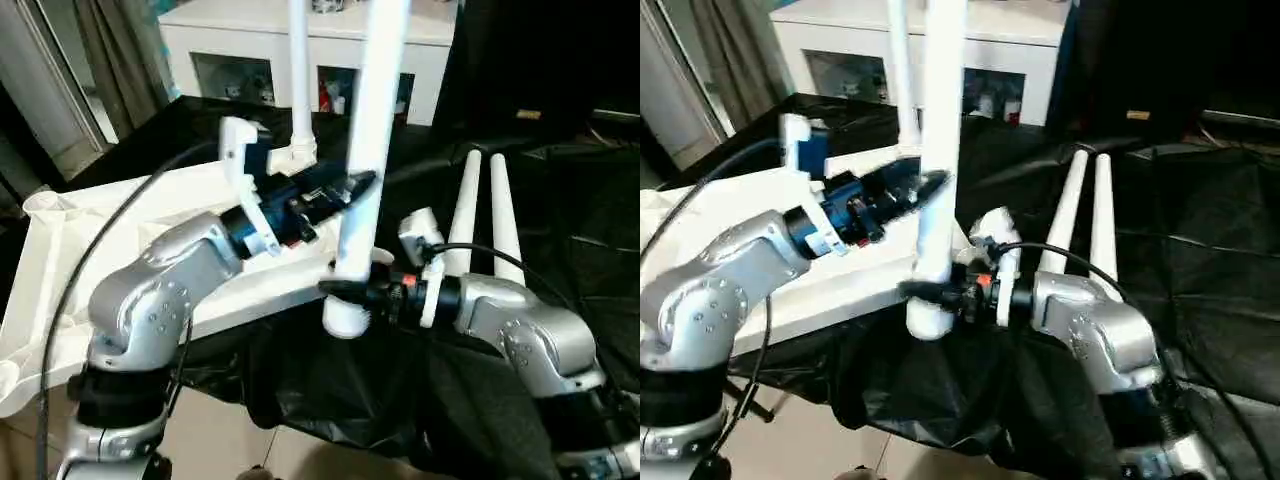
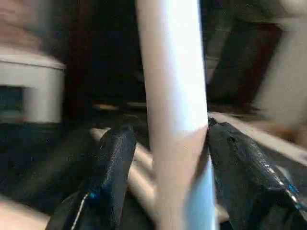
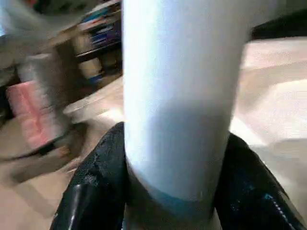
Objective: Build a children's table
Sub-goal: Insert table leg to table base
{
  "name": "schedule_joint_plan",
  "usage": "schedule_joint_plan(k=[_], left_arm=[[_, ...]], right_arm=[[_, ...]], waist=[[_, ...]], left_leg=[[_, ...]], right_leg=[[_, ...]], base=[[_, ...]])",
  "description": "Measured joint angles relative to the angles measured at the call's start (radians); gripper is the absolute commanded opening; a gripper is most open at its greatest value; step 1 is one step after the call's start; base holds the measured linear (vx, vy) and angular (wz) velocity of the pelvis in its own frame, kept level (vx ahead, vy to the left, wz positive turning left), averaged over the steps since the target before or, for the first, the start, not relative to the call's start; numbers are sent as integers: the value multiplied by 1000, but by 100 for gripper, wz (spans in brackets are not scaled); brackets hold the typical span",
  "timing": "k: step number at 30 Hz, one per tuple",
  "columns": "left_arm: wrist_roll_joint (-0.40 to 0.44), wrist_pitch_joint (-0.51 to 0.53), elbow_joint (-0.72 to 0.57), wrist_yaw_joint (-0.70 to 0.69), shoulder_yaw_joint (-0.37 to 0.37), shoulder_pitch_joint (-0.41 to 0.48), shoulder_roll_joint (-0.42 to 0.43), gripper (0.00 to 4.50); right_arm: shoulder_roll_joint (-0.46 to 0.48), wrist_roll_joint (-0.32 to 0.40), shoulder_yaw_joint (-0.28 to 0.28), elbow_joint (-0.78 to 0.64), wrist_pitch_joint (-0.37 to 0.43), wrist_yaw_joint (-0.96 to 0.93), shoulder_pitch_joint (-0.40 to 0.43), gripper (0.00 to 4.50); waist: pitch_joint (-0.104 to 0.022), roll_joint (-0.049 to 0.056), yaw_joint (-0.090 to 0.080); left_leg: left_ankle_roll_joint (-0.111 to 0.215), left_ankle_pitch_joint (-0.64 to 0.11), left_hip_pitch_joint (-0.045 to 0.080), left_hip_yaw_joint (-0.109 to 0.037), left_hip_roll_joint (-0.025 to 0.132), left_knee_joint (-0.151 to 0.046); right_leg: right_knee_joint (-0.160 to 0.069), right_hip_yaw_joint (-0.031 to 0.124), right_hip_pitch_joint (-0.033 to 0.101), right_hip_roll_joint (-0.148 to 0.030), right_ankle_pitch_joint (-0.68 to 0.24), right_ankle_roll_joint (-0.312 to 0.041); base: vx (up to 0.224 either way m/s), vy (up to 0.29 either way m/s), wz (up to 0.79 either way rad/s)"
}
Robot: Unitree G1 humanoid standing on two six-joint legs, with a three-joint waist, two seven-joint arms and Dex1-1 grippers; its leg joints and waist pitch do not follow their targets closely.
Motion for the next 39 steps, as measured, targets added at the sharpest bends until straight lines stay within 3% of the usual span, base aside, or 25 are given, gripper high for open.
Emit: schedule_joint_plan(k=[3,6,10,14,16,19,23,26,28,31,34,37,38,39], left_arm=[[142,-42,-8,128,49,96,55,275],[261,-101,-51,230,91,267,42,275],[437,-241,-92,361,37,406,6,275],[529,-351,-99,448,-14,496,-55,275],[561,-421,-97,477,-28,512,-101,275],[569,-460,-97,489,-31,517,-126,275],[583,-494,-94,493,-44,530,-124,275],[585,-517,-75,491,-34,536,-116,275],[585,-532,-52,480,-23,535,-115,275],[584,-539,-43,467,-22,533,-105,275],[583,-541,-19,457,-2,512,-90,275],[584,-560,8,448,0,501,-86,275],[584,-562,13,448,-2,501,-87,275],[593,-562,18,448,-10,501,-90,275]], right_arm=[[-15,-96,-59,-8,-56,-147,12,193],[-21,-158,-112,-78,-74,-239,106,193],[94,-264,-107,-189,-168,-415,155,193],[149,-323,-151,-240,-325,-551,205,193],[174,-300,-205,-232,-360,-558,259,193],[218,-241,-268,-203,-358,-566,280,193],[225,-206,-271,-205,-361,-546,311,193],[235,-188,-254,-205,-362,-538,360,193],[240,-190,-248,-206,-364,-534,370,193],[241,-193,-239,-212,-366,-528,391,193],[243,-194,-215,-219,-366,-519,395,193],[241,-195,-209,-222,-370,-525,396,193],[241,-198,-210,-222,-370,-526,396,193],[240,-203,-209,-222,-371,-526,395,193]], waist=[[0,0,-7],[-1,-3,-13],[-2,-3,-29],[-10,-23,-28],[-14,-35,-28],[-15,-36,-45],[-16,-39,-58],[-17,-38,-51],[-19,-30,-38],[-22,-8,-21],[-25,-1,-35],[-24,1,-77],[-23,0,-90],[-23,-7,-99]], left_leg=[[-1,1,0,0,0,0],[0,0,-1,-1,0,0],[0,0,-9,0,0,0],[0,0,-7,0,2,-1],[0,0,-7,2,4,-1],[0,0,-8,1,4,-1],[0,0,-7,2,3,-1],[9,2,-8,3,-3,-2],[38,-1,-12,-2,-18,9],[63,-8,-17,-1,-42,27],[107,-2,-12,31,-64,15],[138,-3,-13,73,-75,13],[141,-4,-10,91,-75,11],[147,-7,-2,136,-60,9]], right_leg=[[0,0,0,0,-4,6],[-2,-1,-1,0,-5,9],[-2,-1,-5,0,-2,4],[-4,-1,-3,0,-6,10],[-7,0,-1,1,-5,11],[-13,3,1,1,-2,15],[-13,5,3,0,-1,16],[-13,10,3,-4,-1,17],[-12,19,3,-17,1,27],[-21,27,12,-38,1,47],[-47,40,13,-53,1,44],[-46,46,13,-78,-11,22],[-47,47,11,-86,-15,18],[-47,51,4,-96,-16,18]], base=[[0,0,0],[0,0,0],[0,0,0],[0,0,0],[0,0,0],[0,0,0],[0,0,0],[0,0,0],[-4,49,1],[-6,141,6],[-10,189,14],[-31,187,17],[-41,166,16],[-38,131,-5]])
